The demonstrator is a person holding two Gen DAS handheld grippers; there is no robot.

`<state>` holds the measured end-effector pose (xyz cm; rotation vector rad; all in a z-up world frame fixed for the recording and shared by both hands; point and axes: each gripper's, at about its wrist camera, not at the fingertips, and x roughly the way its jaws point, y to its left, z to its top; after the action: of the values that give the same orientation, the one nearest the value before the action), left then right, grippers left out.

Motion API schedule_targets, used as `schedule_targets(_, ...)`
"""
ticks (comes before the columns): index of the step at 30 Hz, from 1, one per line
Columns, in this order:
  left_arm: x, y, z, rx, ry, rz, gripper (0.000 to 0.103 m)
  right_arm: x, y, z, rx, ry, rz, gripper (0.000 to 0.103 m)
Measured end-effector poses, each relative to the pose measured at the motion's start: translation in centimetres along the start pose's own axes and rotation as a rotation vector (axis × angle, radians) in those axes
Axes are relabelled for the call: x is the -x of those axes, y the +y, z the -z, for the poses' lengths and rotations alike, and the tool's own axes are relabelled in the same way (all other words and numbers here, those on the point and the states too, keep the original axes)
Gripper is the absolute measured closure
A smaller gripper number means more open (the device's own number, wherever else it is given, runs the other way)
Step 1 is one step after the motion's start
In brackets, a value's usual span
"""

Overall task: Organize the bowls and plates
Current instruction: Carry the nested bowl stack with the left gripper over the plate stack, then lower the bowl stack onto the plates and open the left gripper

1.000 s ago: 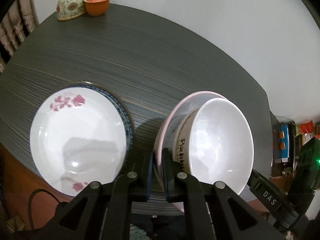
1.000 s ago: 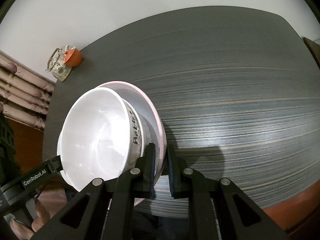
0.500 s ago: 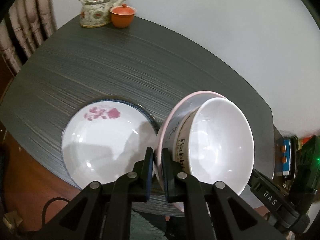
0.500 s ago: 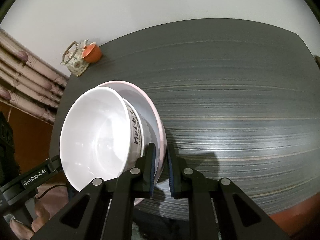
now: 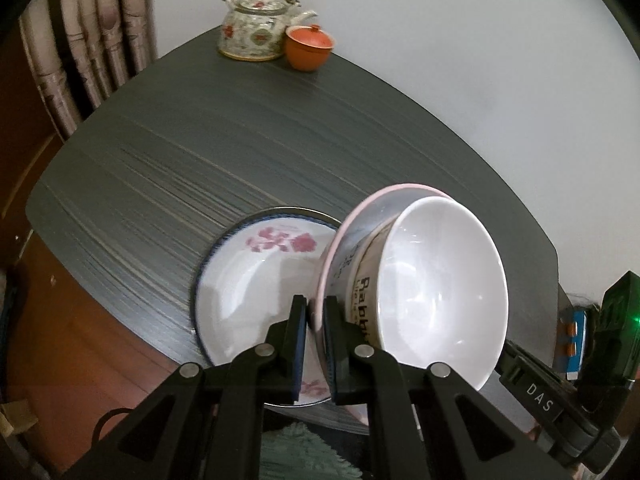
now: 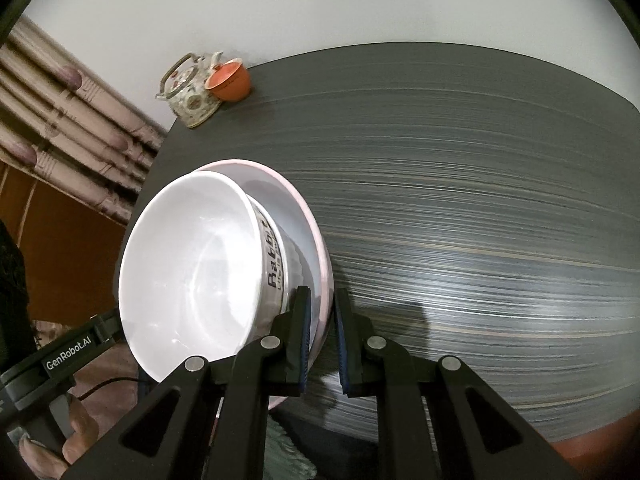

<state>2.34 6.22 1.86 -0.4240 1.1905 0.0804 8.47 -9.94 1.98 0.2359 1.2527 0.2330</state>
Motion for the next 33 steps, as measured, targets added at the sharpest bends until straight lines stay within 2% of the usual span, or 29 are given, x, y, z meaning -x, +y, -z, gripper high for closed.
schedule_targets(14, -0.6, 4.5, -0.3, 0.075, 0.017, -0.032, 0.096, -3.5, 4.6, 0.0, 0.06, 0.062, -0.016, 0.091)
schedule_targets(33, -2.7, 6.5, -0.4, 0.095, 0.049, -0.02, 0.096, -5.8, 5.4, 0.3, 0.055, 0.096, 0.008, 0.09)
